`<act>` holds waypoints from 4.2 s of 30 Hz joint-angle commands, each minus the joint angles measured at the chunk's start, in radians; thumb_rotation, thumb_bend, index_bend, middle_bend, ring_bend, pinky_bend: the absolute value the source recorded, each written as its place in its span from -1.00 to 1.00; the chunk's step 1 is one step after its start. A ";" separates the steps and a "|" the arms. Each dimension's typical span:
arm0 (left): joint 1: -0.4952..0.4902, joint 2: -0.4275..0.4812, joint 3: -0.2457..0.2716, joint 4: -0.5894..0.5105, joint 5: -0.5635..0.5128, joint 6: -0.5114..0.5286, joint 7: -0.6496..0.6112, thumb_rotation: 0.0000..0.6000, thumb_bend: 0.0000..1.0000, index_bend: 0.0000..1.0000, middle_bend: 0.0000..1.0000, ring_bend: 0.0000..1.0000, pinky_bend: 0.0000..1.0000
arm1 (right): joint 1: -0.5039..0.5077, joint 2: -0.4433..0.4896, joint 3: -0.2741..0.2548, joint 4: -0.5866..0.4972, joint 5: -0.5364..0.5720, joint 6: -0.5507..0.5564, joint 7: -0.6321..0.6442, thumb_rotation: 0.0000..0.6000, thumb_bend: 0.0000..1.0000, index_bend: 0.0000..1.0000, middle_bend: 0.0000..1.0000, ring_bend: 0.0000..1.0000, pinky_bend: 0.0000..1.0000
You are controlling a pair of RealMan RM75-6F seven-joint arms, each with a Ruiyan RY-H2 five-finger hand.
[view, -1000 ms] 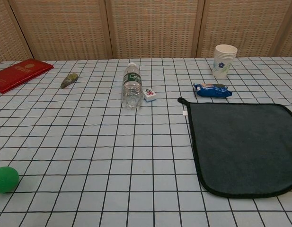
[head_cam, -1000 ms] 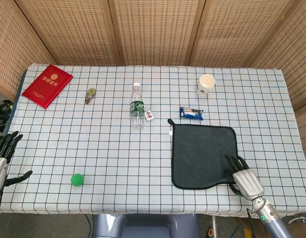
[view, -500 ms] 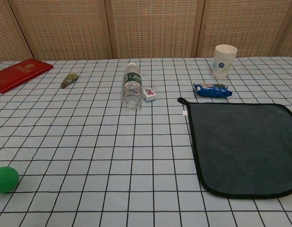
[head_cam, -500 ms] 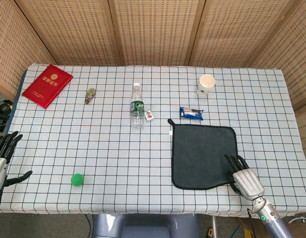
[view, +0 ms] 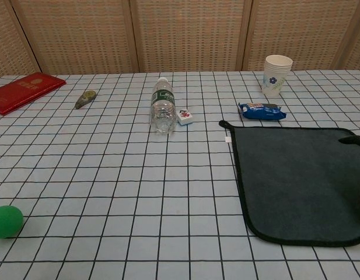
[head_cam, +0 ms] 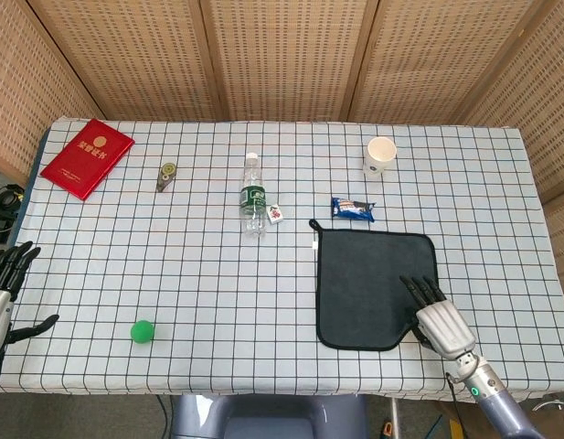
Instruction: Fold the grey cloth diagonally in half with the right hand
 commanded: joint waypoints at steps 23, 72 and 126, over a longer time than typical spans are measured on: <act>-0.017 0.005 -0.019 0.020 -0.069 -0.058 -0.039 1.00 -1.00 -1.00 -1.00 -1.00 -1.00 | 0.335 -0.095 0.244 -0.099 0.367 -0.389 -0.390 1.00 0.32 0.42 -0.91 -1.00 -1.00; -0.034 0.012 -0.038 0.047 -0.125 -0.116 -0.088 1.00 -1.00 -1.00 -1.00 -1.00 -1.00 | 0.574 -0.332 0.280 0.151 0.713 -0.413 -0.652 1.00 0.30 0.42 -0.87 -1.00 -1.00; -0.012 0.009 -0.022 0.027 -0.059 -0.047 -0.087 1.00 -1.00 -1.00 -1.00 -1.00 -1.00 | 0.035 0.289 0.023 -0.374 0.196 0.237 -0.109 1.00 -1.00 -0.80 -1.00 -1.00 -1.00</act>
